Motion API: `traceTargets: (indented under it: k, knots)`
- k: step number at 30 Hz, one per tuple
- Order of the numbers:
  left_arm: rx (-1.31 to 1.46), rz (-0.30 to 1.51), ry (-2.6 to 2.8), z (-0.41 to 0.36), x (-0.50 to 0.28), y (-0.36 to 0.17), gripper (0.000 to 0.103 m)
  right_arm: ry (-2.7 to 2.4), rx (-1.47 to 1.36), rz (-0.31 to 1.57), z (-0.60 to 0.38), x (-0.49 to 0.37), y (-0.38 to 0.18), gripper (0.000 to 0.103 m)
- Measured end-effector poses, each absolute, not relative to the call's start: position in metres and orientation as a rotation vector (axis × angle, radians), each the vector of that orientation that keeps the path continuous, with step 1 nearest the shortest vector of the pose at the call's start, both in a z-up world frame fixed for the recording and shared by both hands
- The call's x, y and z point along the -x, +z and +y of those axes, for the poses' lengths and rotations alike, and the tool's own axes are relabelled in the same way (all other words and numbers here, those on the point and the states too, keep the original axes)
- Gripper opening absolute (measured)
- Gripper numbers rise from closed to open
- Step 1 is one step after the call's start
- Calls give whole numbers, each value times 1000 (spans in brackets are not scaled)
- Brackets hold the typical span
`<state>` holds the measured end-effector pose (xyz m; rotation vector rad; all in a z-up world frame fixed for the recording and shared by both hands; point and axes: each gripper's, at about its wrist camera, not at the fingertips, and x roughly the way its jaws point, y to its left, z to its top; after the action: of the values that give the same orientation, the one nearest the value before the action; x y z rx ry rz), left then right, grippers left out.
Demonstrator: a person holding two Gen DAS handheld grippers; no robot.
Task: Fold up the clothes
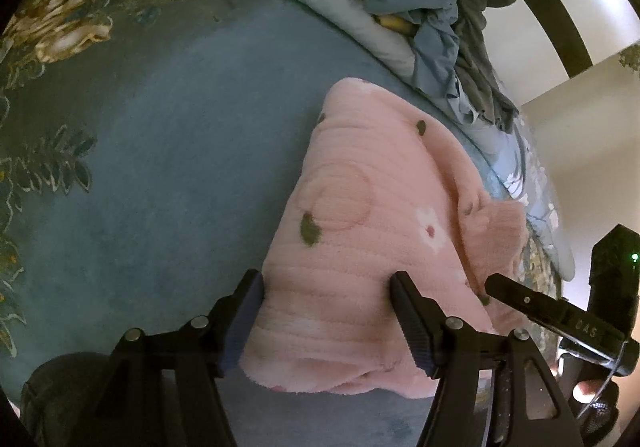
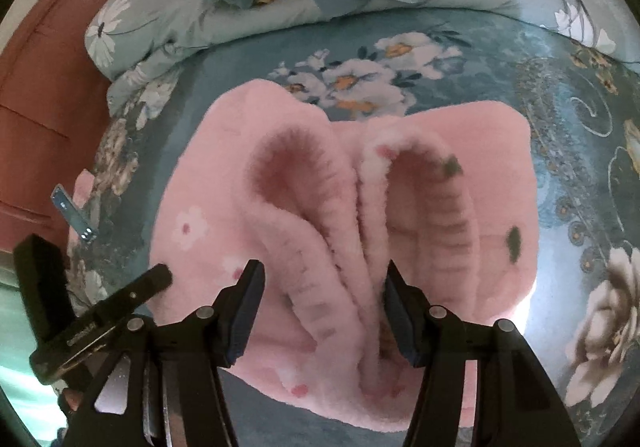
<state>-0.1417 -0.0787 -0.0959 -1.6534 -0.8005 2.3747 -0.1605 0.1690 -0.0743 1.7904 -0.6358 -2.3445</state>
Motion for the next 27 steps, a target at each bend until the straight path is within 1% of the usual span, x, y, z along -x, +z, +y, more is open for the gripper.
traceTargets:
  k: [1, 2, 3, 4, 6, 11, 14, 15, 18, 21, 24, 26, 27]
  knots:
    - [1650, -787, 2383, -78, 140, -95, 70, -2349, -1794, -664, 173, 160, -74, 45]
    - [1647, -776, 2389, -78, 138, -94, 70, -2354, -1797, -692, 176, 159, -73, 38]
    - [1644, -769, 2392, -77, 138, -94, 70, -2358, -1800, -721, 180, 158, -73, 28]
    - [1641, -766, 2394, -78, 137, -94, 70, -2362, -1802, -750, 183, 158, -72, 24]
    - [1631, -763, 2396, -77, 136, -93, 70, -2372, -1777, -810, 192, 155, -67, 22]
    - [1530, -778, 2369, -75, 131, -82, 70, -2452, -1551, -836, 215, 137, -14, 20]
    - [1505, -785, 2324, -73, 131, -79, 70, -2509, -1471, -803, 230, 125, 9, 20]
    - [1514, -783, 2313, -71, 132, -80, 70, -2514, -1477, -802, 235, 122, 9, 20]
    - [1557, -765, 2286, -67, 135, -86, 70, -2475, -1612, -905, 254, 122, -26, 20]
    - [1644, -709, 2280, -60, 138, -93, 70, -2398, -1766, -1046, 265, 117, -78, 21]
    - [1706, -657, 2275, -54, 138, -99, 70, -2347, -1802, -1201, 271, 108, -111, 23]
    - [1760, -649, 2261, -53, 141, -106, 79, -2341, -1796, -1239, 274, 108, -114, 23]
    - [1781, -669, 2243, -54, 142, -110, 79, -2339, -1793, -1258, 275, 107, -115, 23]
